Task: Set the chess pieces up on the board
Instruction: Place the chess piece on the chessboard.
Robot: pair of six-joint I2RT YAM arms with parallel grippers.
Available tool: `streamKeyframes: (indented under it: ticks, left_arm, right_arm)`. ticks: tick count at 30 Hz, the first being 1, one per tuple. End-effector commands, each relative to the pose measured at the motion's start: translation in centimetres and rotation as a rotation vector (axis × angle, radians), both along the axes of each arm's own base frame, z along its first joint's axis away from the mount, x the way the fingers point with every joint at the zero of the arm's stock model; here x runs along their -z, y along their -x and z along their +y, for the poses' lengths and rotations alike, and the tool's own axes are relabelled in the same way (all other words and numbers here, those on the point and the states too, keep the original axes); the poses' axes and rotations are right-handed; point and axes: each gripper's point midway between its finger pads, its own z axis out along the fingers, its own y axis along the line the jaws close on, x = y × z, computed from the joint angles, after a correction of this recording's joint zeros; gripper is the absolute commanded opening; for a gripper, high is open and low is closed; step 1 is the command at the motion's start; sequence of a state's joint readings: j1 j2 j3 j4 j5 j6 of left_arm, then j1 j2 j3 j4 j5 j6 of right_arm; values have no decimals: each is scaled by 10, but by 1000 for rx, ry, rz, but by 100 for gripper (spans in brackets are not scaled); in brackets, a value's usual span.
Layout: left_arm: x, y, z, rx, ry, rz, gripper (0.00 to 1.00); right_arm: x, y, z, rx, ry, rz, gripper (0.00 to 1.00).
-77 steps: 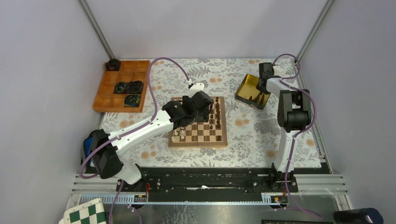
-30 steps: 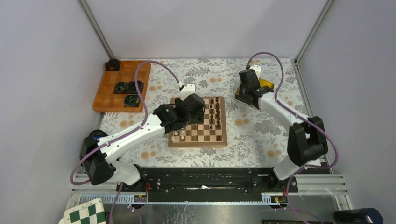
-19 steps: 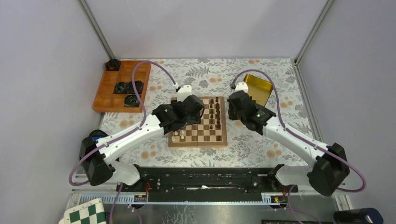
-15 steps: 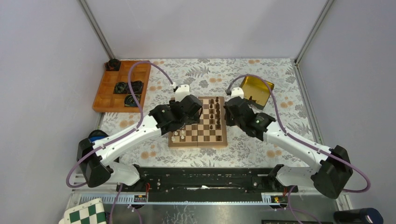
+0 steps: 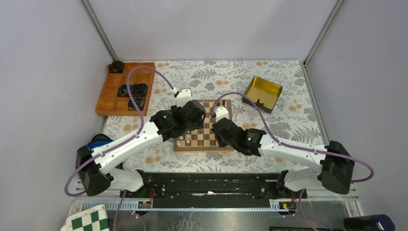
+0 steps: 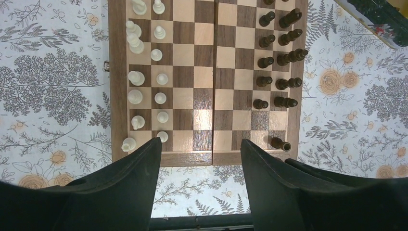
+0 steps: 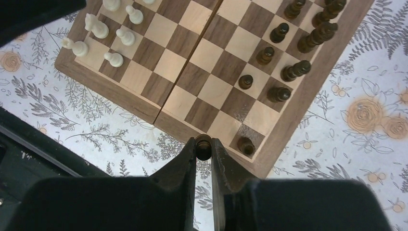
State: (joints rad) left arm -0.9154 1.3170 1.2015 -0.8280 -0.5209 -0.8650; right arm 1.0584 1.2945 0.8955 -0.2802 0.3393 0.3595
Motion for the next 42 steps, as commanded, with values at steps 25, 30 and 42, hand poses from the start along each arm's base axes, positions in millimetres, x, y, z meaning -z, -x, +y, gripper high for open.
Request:
streamKeyframes:
  ticks: [25, 30, 42]
  left_arm:
    - [13, 1, 9, -54, 5, 0, 70]
    - [15, 2, 11, -56, 3, 2, 70]
    - [23, 5, 12, -54, -7, 18, 70]
  right_arm:
    - [52, -33, -8, 242, 48, -143, 0]
    - [56, -36, -3, 254, 15, -151, 0]
    - [67, -39, 4, 252, 15, -149, 0]
